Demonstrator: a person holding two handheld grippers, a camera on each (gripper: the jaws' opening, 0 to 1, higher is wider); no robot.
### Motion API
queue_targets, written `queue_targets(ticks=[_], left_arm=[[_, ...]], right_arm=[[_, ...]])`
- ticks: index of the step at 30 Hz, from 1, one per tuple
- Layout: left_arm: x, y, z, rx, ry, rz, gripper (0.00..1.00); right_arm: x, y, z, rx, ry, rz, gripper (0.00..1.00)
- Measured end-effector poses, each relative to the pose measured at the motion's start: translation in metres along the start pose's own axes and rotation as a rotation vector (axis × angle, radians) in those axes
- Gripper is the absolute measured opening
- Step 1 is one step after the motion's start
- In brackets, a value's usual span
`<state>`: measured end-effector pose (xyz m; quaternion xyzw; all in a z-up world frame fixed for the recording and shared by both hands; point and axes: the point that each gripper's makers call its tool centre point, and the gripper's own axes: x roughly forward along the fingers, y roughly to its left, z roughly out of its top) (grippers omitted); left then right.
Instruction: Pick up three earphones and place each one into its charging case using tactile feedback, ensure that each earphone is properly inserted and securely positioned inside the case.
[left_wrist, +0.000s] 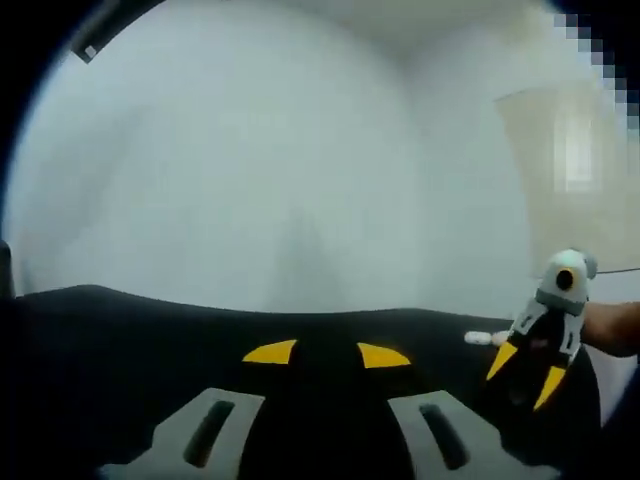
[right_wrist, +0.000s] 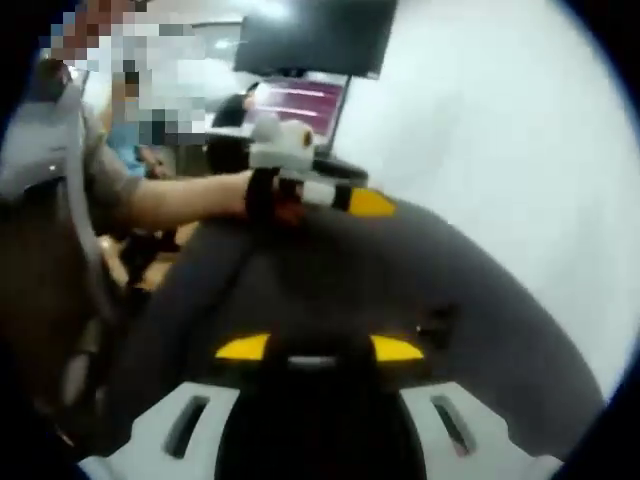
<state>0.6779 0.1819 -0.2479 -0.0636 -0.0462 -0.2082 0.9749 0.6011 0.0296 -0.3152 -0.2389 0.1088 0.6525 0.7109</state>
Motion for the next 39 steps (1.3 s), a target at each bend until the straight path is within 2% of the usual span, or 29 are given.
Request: queue_targets(ticks=[2, 3, 6, 8, 10, 13, 15, 17, 18, 19, 20, 22, 24, 26, 29, 31, 33, 35, 39], left_arm=[[0.0, -0.001, -0.002, 0.009, 0.008, -0.007, 0.19], [0.0, -0.002, -0.002, 0.013, 0.012, -0.011, 0.19], [0.001, -0.004, -0.005, 0.019, 0.023, -0.022, 0.2], [0.001, -0.006, -0.006, 0.029, 0.033, -0.03, 0.2], [0.001, -0.008, -0.008, 0.038, 0.04, -0.038, 0.2], [0.002, -0.011, -0.011, 0.054, 0.056, -0.047, 0.2], [0.003, -0.012, -0.013, 0.065, 0.068, -0.054, 0.2], [0.003, -0.014, -0.015, 0.077, 0.076, -0.057, 0.2], [0.003, -0.014, -0.015, 0.081, 0.079, -0.059, 0.2], [0.003, -0.015, -0.016, 0.084, 0.081, -0.06, 0.2], [0.003, -0.015, -0.016, 0.086, 0.083, -0.062, 0.2], [0.003, -0.016, -0.017, 0.089, 0.085, -0.064, 0.2], [0.003, -0.017, -0.017, 0.09, 0.088, -0.069, 0.2], [0.003, -0.021, -0.018, 0.09, 0.092, -0.089, 0.2], [0.004, -0.03, -0.02, 0.105, 0.099, -0.134, 0.2], [0.004, -0.037, -0.021, 0.114, 0.104, -0.163, 0.21], [0.003, -0.044, -0.021, 0.121, 0.104, -0.199, 0.2], [0.003, -0.047, -0.022, 0.127, 0.104, -0.214, 0.2], [0.002, -0.051, -0.023, 0.138, 0.107, -0.231, 0.2]], right_arm=[[-0.001, -0.004, -0.01, 0.014, 0.015, 0.021, 0.38], [-0.003, -0.007, -0.004, 0.041, -0.037, 0.016, 0.4], [-0.012, -0.02, -0.001, 0.135, -0.083, -0.025, 0.41], [-0.02, -0.024, 0.0, 0.325, -0.121, -0.037, 0.41], [-0.025, -0.021, 0.004, 0.514, -0.175, -0.008, 0.41], [-0.029, -0.02, 0.001, 0.68, -0.204, -0.009, 0.4], [-0.028, -0.022, -0.008, 0.755, -0.181, -0.033, 0.38], [-0.024, -0.024, -0.019, 0.779, -0.144, -0.052, 0.33], [-0.024, -0.03, -0.015, 0.763, -0.186, -0.085, 0.29], [-0.022, -0.028, -0.018, 0.791, -0.162, -0.079, 0.27], [-0.021, -0.025, -0.016, 0.787, -0.171, -0.077, 0.27], [-0.019, -0.02, -0.013, 0.712, -0.171, -0.069, 0.27], [-0.017, -0.008, -0.01, 0.699, -0.152, -0.037, 0.28], [-0.016, -0.006, -0.005, 0.537, -0.161, -0.067, 0.29], [-0.019, -0.002, 0.002, 0.35, -0.155, -0.114, 0.28], [-0.022, -0.002, 0.009, 0.238, -0.175, -0.131, 0.25], [-0.027, -0.004, 0.014, 0.063, -0.18, -0.177, 0.23], [-0.03, -0.005, 0.014, -0.143, -0.152, -0.231, 0.22], [-0.033, 0.002, 0.014, -0.215, -0.151, -0.239, 0.22]])
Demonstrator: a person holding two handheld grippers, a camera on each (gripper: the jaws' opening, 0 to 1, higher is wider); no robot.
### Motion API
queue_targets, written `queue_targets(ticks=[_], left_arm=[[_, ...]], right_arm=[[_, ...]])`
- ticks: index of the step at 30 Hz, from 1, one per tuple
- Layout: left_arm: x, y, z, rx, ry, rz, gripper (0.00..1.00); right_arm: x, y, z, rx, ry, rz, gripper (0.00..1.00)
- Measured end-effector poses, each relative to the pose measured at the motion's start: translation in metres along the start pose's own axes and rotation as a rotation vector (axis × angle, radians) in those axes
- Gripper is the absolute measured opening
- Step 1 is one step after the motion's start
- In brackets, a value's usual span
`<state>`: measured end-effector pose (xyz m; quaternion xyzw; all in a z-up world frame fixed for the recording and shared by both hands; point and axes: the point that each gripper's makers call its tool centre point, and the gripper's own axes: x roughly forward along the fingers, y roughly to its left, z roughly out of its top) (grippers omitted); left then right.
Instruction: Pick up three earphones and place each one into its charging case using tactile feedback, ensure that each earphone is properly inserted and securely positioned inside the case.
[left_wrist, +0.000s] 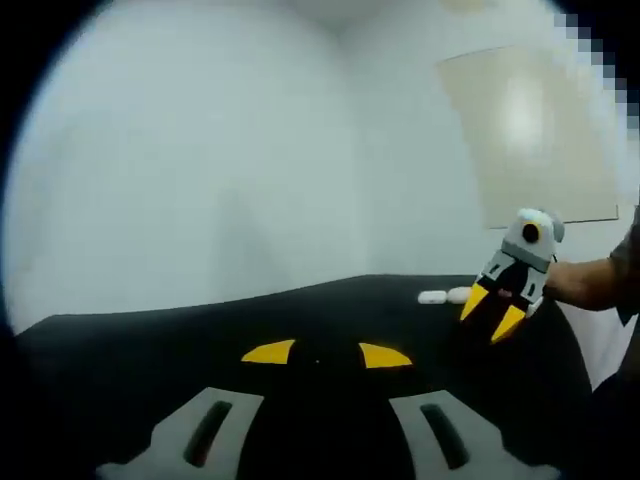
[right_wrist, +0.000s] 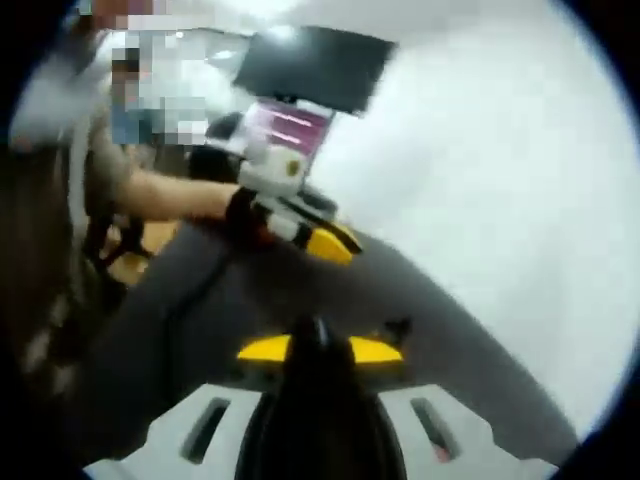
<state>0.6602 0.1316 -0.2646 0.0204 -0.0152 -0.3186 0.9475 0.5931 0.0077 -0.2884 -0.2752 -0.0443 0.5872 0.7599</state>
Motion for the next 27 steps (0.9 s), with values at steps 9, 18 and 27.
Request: queue_targets(ticks=[9, 18, 27], left_arm=[[-0.001, -0.066, 0.012, 0.027, -0.058, -0.317, 0.15], [-0.007, -0.115, -0.028, 0.087, 0.15, -0.575, 0.16], [0.0, -0.117, -0.039, 0.068, 0.293, -0.626, 0.16]], right_arm=[[-0.002, 0.001, 0.002, -0.064, -0.043, -0.01, 0.2], [-0.003, -0.002, -0.001, -0.018, -0.103, -0.028, 0.21], [-0.002, -0.001, 0.0, -0.037, -0.121, -0.033, 0.21]])
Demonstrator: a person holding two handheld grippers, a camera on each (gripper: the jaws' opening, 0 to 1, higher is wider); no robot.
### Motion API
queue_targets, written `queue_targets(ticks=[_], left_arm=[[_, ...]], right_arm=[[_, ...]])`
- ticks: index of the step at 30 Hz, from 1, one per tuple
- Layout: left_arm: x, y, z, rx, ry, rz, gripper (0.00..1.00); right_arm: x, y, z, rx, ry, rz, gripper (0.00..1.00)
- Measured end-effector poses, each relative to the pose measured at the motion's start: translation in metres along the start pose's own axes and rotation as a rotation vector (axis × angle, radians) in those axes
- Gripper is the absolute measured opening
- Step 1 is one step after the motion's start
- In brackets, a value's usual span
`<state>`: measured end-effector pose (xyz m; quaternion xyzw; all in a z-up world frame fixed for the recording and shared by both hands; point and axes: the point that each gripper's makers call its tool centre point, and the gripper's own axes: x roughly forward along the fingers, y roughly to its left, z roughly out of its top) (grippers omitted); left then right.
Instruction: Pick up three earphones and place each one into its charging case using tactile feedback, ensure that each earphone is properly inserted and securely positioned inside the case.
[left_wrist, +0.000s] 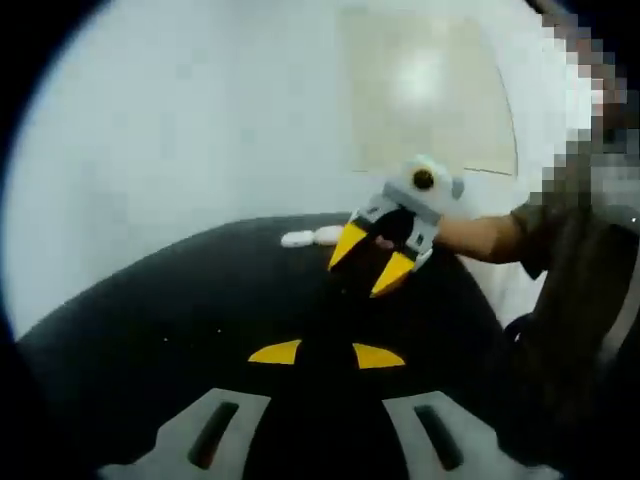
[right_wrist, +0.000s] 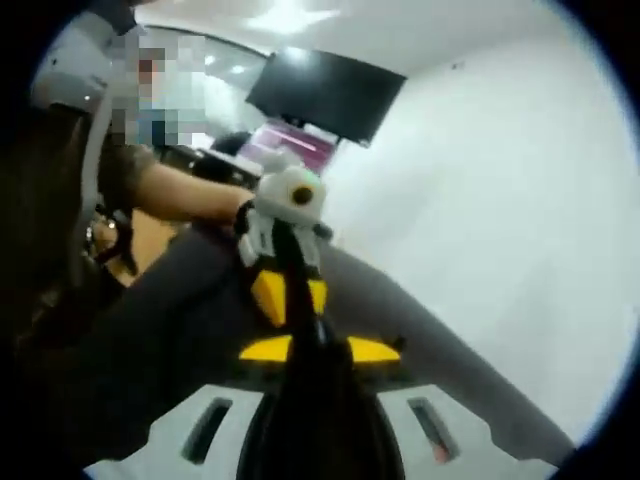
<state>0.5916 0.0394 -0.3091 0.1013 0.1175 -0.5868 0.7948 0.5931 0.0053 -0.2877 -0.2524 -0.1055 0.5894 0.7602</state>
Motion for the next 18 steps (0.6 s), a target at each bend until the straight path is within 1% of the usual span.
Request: queue_targets(ticks=[1, 2, 4, 6, 8, 9, 11, 15, 16, 17, 18], left_arm=[[0.001, -0.005, 0.004, -0.011, -0.005, -0.03, 0.17], [0.004, -0.008, 0.009, -0.005, -0.005, -0.042, 0.18], [0.009, -0.009, 0.013, 0.005, 0.004, -0.046, 0.19], [0.014, -0.005, 0.008, 0.035, 0.054, -0.043, 0.18], [0.02, -0.005, 0.004, 0.034, 0.082, -0.061, 0.17], [0.022, -0.004, 0.002, 0.033, 0.083, -0.067, 0.17], [0.025, -0.003, 0.004, 0.01, 0.062, -0.077, 0.15], [0.026, -0.005, 0.004, -0.018, 0.014, -0.1, 0.14], [0.026, -0.005, 0.004, -0.031, 0.001, -0.102, 0.14], [0.025, -0.006, 0.005, -0.04, -0.011, -0.102, 0.14], [0.025, -0.005, 0.003, -0.044, -0.014, -0.099, 0.14]], right_arm=[[0.0, 0.0, 0.0, 0.0, -0.002, 0.0, 0.21], [0.0, 0.001, 0.0, -0.004, -0.002, 0.0, 0.21], [0.001, 0.002, 0.001, -0.019, -0.003, -0.001, 0.21], [0.001, 0.002, 0.0, -0.023, 0.0, -0.002, 0.21], [0.001, 0.003, 0.001, -0.027, 0.0, -0.002, 0.21], [0.001, 0.003, 0.001, -0.031, 0.002, -0.003, 0.21], [0.0, 0.004, 0.001, -0.038, 0.0, -0.002, 0.21], [0.0, 0.004, 0.001, -0.024, -0.004, 0.007, 0.21], [0.0, 0.003, 0.001, 0.0, -0.003, 0.011, 0.21], [0.0, 0.005, 0.0, 0.074, 0.001, 0.027, 0.23], [0.0, 0.006, -0.004, 0.158, 0.018, 0.045, 0.25]])
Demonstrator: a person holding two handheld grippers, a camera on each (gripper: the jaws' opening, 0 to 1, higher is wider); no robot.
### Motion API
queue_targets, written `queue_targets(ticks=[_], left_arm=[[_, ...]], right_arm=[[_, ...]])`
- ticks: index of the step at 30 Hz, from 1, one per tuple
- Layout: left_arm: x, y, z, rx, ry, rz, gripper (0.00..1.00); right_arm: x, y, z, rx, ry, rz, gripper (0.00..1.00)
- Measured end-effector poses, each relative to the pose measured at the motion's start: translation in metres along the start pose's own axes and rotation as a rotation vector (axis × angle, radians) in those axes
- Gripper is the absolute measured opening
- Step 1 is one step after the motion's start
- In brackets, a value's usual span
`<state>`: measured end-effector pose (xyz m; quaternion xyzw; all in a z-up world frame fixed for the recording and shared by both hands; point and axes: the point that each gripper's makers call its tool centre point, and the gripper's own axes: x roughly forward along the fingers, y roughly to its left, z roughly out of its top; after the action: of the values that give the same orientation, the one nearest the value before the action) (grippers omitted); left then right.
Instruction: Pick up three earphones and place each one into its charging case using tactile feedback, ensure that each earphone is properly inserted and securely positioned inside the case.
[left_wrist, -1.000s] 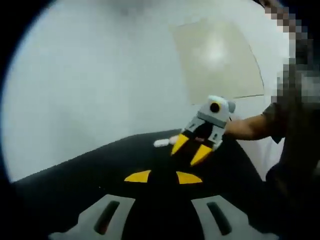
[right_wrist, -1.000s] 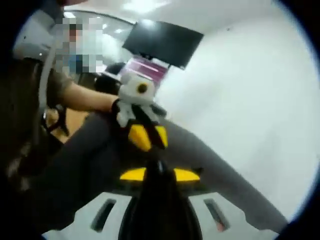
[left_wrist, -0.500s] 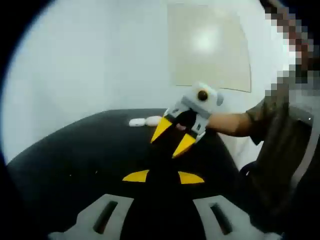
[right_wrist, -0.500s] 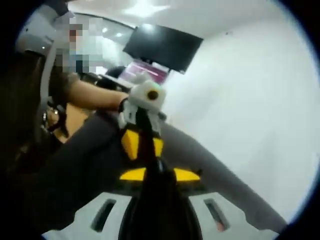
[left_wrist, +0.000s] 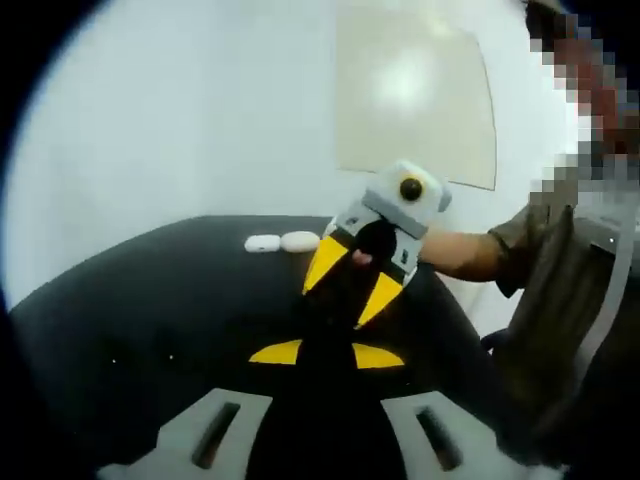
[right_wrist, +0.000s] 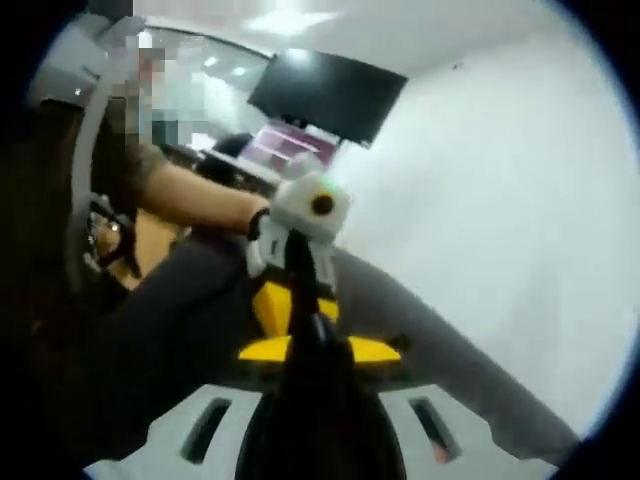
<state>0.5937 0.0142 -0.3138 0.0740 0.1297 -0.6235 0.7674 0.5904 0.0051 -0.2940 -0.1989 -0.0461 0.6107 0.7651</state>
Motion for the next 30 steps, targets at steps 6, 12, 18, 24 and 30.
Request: queue_targets(ticks=[6, 12, 18, 24, 30], left_arm=[[-0.005, -0.002, -0.001, 0.021, -0.014, 0.003, 0.14], [-0.005, -0.004, 0.0, 0.032, -0.021, -0.009, 0.14], [-0.006, -0.007, 0.001, 0.045, -0.028, -0.022, 0.16], [-0.011, -0.018, 0.024, 0.098, -0.142, -0.049, 0.29], [-0.006, -0.005, 0.027, 0.075, -0.132, 0.008, 0.21]], right_arm=[[0.001, -0.003, -0.014, 0.273, 0.032, 0.07, 0.26], [0.008, 0.006, -0.014, 0.382, 0.049, 0.182, 0.25], [0.011, 0.011, -0.014, 0.362, 0.067, 0.198, 0.18], [0.009, 0.011, -0.015, 0.364, 0.064, 0.192, 0.18], [0.007, 0.011, -0.016, 0.3, 0.06, 0.174, 0.18]])
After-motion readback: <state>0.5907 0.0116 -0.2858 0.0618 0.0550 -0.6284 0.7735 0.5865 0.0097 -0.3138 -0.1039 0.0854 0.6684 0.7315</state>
